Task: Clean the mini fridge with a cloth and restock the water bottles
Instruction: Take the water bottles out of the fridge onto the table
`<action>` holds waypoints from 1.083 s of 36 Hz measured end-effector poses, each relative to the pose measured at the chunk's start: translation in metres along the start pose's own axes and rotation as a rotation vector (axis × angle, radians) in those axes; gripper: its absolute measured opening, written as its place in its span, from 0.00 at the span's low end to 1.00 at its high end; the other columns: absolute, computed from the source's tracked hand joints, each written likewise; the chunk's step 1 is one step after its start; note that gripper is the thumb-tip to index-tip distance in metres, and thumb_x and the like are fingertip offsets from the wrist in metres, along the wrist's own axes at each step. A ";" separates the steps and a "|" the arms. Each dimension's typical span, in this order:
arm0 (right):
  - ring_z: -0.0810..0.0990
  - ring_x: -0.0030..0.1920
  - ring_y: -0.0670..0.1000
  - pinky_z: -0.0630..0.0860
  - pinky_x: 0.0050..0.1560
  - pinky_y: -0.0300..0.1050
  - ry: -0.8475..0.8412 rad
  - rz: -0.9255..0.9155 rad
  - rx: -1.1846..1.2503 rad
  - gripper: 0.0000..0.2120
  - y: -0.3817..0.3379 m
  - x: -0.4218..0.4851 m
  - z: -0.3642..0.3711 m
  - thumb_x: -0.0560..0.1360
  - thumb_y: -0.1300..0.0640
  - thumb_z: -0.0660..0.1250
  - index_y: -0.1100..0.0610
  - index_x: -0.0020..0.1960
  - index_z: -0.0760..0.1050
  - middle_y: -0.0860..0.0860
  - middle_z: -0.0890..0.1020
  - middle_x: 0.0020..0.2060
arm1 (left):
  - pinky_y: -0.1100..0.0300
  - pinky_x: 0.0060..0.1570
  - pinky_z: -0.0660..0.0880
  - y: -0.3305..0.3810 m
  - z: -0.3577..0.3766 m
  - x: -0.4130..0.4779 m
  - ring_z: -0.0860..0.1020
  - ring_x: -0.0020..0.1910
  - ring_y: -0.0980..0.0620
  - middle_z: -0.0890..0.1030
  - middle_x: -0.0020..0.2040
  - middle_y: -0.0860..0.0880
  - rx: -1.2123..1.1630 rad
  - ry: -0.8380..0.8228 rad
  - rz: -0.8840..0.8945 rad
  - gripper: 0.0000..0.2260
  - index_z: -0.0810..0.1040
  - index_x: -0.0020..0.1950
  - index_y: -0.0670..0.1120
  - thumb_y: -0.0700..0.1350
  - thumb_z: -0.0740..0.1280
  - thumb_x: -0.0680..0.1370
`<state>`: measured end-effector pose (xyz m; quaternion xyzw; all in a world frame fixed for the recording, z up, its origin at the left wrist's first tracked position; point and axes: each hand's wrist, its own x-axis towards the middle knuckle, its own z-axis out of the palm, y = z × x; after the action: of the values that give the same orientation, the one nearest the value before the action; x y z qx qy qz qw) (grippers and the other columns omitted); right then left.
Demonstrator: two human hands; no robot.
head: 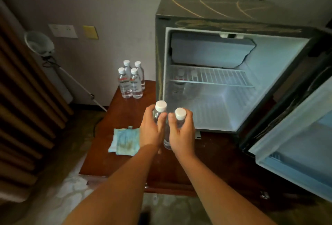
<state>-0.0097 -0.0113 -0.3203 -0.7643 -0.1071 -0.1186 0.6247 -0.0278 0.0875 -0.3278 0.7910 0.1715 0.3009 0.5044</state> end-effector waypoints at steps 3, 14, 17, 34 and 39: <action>0.79 0.54 0.41 0.73 0.49 0.28 -0.029 0.017 0.005 0.15 -0.004 -0.004 0.039 0.75 0.33 0.63 0.36 0.57 0.68 0.43 0.79 0.53 | 0.56 0.55 0.73 -0.018 -0.027 0.017 0.77 0.58 0.52 0.79 0.59 0.52 0.006 0.024 -0.008 0.27 0.71 0.67 0.51 0.68 0.57 0.77; 0.78 0.54 0.41 0.71 0.51 0.28 -0.067 0.089 -0.030 0.15 0.000 0.031 0.173 0.78 0.41 0.67 0.46 0.61 0.71 0.45 0.79 0.54 | 0.58 0.52 0.73 -0.105 -0.080 0.114 0.77 0.56 0.57 0.77 0.58 0.56 0.002 0.023 -0.109 0.19 0.66 0.64 0.61 0.67 0.59 0.76; 0.75 0.54 0.33 0.67 0.47 0.20 -0.059 0.127 -0.058 0.14 0.010 0.045 0.200 0.80 0.43 0.66 0.46 0.61 0.70 0.43 0.78 0.53 | 0.67 0.48 0.69 -0.129 -0.080 0.139 0.73 0.53 0.63 0.75 0.58 0.57 0.000 0.014 -0.120 0.20 0.65 0.64 0.62 0.68 0.59 0.76; 0.75 0.54 0.36 0.72 0.49 0.26 0.089 0.119 -0.074 0.17 0.074 0.116 0.286 0.76 0.35 0.63 0.42 0.59 0.68 0.40 0.72 0.53 | 0.61 0.58 0.72 -0.205 -0.048 0.219 0.75 0.59 0.57 0.74 0.62 0.53 -0.065 -0.015 -0.137 0.24 0.64 0.65 0.59 0.72 0.57 0.77; 0.74 0.55 0.34 0.70 0.49 0.23 0.100 0.096 -0.083 0.16 0.086 0.132 0.293 0.77 0.37 0.63 0.43 0.59 0.68 0.47 0.72 0.54 | 0.57 0.61 0.72 -0.214 -0.040 0.235 0.74 0.62 0.54 0.74 0.64 0.51 -0.066 -0.046 -0.120 0.25 0.65 0.68 0.52 0.66 0.58 0.78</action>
<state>0.1564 0.2608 -0.4141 -0.7869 -0.0339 -0.1308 0.6021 0.1317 0.3430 -0.4374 0.7689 0.1967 0.2575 0.5512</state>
